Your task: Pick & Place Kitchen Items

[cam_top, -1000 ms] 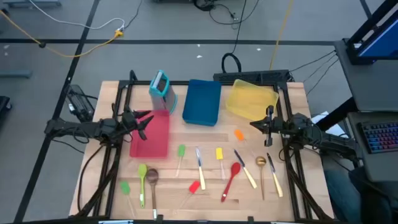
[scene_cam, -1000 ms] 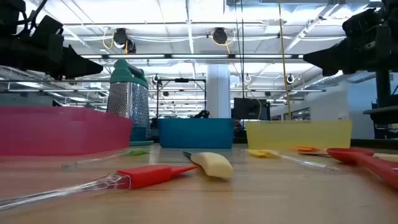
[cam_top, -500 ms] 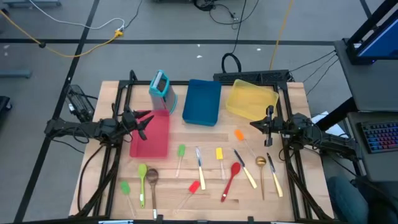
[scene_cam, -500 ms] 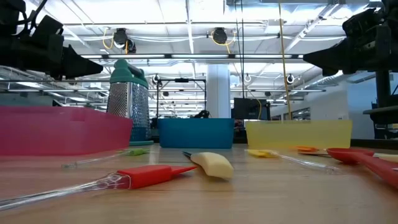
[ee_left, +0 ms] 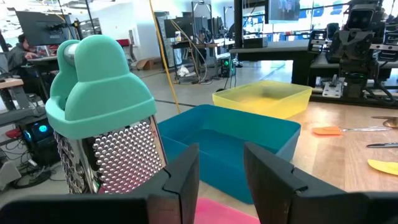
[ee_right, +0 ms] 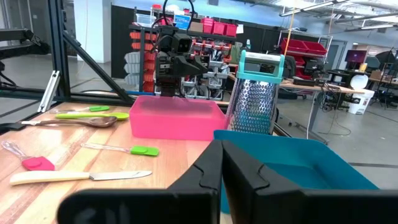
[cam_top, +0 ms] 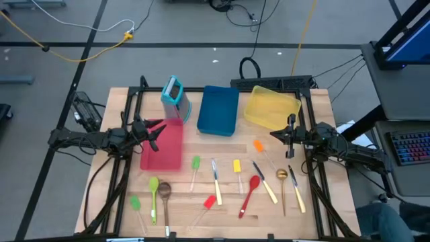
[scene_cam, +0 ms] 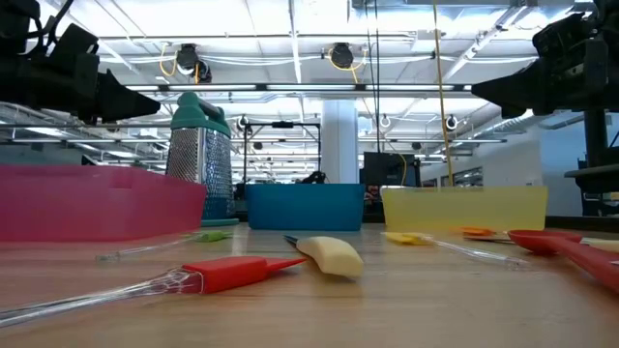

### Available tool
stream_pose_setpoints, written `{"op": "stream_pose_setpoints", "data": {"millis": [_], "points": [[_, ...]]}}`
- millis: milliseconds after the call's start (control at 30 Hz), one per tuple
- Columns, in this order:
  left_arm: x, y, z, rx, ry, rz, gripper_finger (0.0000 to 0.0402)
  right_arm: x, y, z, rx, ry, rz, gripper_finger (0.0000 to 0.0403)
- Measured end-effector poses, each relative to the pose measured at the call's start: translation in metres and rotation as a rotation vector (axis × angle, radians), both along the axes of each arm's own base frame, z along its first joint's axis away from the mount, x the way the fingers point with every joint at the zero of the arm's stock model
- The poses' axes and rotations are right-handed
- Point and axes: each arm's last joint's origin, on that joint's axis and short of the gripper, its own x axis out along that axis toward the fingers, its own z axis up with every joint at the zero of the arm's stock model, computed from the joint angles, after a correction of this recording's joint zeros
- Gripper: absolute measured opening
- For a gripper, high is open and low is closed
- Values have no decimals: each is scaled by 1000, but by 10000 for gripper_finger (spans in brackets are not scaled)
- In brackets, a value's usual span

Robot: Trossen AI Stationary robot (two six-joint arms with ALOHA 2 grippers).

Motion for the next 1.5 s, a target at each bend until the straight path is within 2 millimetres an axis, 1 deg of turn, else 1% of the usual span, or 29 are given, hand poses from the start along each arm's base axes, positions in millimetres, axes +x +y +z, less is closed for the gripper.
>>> {"op": "stream_pose_setpoints", "data": {"millis": [1267, 1333, 1500], "points": [[0, 0, 0, 0, 0, 0, 127, 0, 0, 0, 0, 0, -1, 4], [0, 0, 0, 0, 0, 0, 127, 0, -2, 0, 0, -1, -16, 4], [0, 0, 0, 0, 0, 0, 127, -3, -12, 0, 0, -1, -124, 4]]}}
